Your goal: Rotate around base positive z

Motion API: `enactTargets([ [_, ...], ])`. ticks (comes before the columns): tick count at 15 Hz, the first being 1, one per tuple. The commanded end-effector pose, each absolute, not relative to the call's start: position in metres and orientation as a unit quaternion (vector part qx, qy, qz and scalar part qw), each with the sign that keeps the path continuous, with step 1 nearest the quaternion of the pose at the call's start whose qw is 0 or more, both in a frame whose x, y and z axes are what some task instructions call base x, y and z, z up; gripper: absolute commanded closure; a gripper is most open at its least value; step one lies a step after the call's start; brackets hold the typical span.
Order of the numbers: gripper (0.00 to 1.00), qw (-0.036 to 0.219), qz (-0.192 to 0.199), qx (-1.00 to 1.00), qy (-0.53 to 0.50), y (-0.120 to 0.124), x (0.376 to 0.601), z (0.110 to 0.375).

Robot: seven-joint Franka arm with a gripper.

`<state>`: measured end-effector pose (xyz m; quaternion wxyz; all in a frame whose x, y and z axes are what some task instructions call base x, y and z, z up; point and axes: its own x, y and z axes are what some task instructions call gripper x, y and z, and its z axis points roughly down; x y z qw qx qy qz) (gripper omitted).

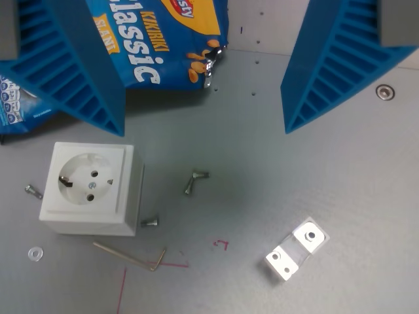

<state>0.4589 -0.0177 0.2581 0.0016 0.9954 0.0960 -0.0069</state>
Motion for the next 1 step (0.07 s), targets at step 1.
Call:
enactTargets([
  [1, 0.00, 0.004, -0.004, 0.983, 0.181, -0.0183, 0.4591, 0.2597],
])
